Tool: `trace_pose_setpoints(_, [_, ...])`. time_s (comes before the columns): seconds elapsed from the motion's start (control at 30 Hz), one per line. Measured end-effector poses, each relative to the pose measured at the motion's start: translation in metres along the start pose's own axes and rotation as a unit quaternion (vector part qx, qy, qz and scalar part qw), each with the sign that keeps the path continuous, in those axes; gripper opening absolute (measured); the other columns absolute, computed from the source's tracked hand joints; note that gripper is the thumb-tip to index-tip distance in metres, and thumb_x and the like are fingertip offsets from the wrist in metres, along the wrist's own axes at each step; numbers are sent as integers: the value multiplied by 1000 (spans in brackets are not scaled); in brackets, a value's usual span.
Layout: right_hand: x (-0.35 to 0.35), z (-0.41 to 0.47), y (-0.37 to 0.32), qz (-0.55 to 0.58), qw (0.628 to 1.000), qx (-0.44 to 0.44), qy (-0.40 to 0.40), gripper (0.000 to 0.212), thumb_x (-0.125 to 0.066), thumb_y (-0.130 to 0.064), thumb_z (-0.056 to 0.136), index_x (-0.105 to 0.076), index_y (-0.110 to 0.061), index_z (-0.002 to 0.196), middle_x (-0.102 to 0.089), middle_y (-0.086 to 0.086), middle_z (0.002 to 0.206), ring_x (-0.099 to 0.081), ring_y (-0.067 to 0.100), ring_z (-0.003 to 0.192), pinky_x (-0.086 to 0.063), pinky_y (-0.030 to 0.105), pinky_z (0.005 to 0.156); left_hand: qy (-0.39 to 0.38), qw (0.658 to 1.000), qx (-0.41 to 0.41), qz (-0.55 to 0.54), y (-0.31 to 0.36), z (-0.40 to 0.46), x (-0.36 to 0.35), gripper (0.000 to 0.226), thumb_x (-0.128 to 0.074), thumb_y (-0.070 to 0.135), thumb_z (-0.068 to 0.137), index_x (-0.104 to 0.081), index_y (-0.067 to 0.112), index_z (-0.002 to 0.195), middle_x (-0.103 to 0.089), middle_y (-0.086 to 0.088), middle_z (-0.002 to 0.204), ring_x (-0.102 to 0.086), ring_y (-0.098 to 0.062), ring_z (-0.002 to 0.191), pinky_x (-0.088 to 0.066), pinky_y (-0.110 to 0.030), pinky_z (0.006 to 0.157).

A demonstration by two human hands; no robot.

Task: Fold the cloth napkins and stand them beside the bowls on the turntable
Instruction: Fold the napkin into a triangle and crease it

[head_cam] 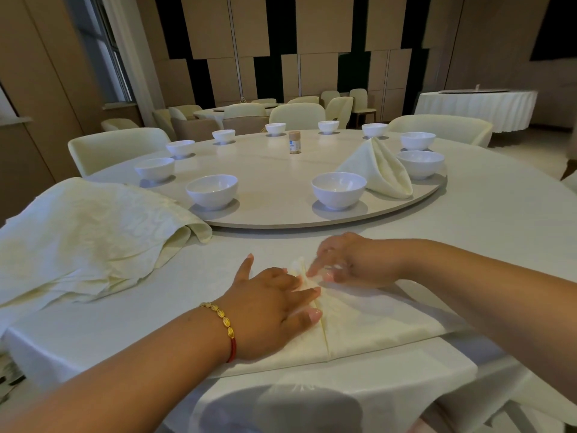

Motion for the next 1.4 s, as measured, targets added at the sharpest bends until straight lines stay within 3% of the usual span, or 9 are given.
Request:
trace_pose_setpoints(0.23, [-2,51,-18,-62,995,47,65,32,-40,-49,98,-52,-26,116,-43,-9,103,-39,11,98,-38,31,90,5,1000,-5,-9,0,-2,1,76,5,68,77,-11,47,148,-10,15,159,-2,-8,145,14,-51,114])
trace_pose_setpoints(0.37, [-2,60,-21,-75,993,70,63,23,-41,-39,101,-49,-25,85,-42,-6,82,-44,14,81,-41,33,76,4,1000,-6,-15,-2,-1,5,57,-5,63,92,-15,50,147,-14,18,157,0,-8,145,19,-51,112])
trace_pose_setpoints(0.57, [-4,51,-4,-43,996,-37,64,31,-39,-38,100,-54,-19,81,-55,0,86,-54,19,83,-47,36,78,-25,999,-3,-43,-5,7,15,53,-7,56,97,-30,46,144,-2,18,159,6,-8,146,20,-52,112])
trace_pose_setpoints(0.67, [-7,35,6,-53,987,-112,99,38,-32,-39,102,-44,-21,71,-45,-4,75,-48,19,80,-38,32,71,-23,996,20,-84,0,4,11,60,-9,57,97,-16,35,152,-1,13,160,6,-5,146,17,-48,115])
trace_pose_setpoints(0.9, [-28,-5,16,-45,953,-271,124,34,-27,-33,104,-54,-19,89,-45,-3,77,-48,19,80,-37,28,70,-8,990,69,-119,7,-6,-15,72,-8,64,91,7,31,152,9,9,160,13,-6,146,10,-44,118])
trace_pose_setpoints(1.17, [-29,-21,8,-31,949,-276,150,36,-28,-34,104,-52,-19,83,-45,-4,74,-52,21,83,-35,28,68,2,993,82,-80,10,-4,-26,72,-5,68,89,13,34,150,19,8,159,19,-9,145,14,-45,117])
trace_pose_setpoints(1.27, [-20,-25,2,-92,936,-251,230,43,-27,-45,101,-57,-16,107,-58,3,105,-53,23,102,-38,31,77,3,994,85,-71,11,-4,-27,70,-5,67,90,13,35,150,20,9,158,19,-10,145,15,-46,117])
trace_pose_setpoints(1.33, [-9,-33,-12,-98,924,-190,317,68,-14,-63,92,-55,-16,119,-56,3,117,-49,21,110,-39,32,89,1,994,86,-67,11,-3,-27,70,-5,67,91,14,35,150,19,9,158,19,-10,145,15,-47,117])
trace_pose_setpoints(1.4, [-5,-38,-30,-28,946,-86,312,88,-4,-74,83,-47,-18,134,-51,2,134,-43,19,124,-33,30,101,5,994,85,-70,11,-2,-27,69,-6,67,91,14,36,150,19,9,158,19,-10,145,16,-47,116])
Point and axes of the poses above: each hand's wrist, its own z-axis towards the middle knuckle, its own x-axis out of the back of the hand, y = z × x, the point moved 4 cm from there along z, towards the middle knuckle
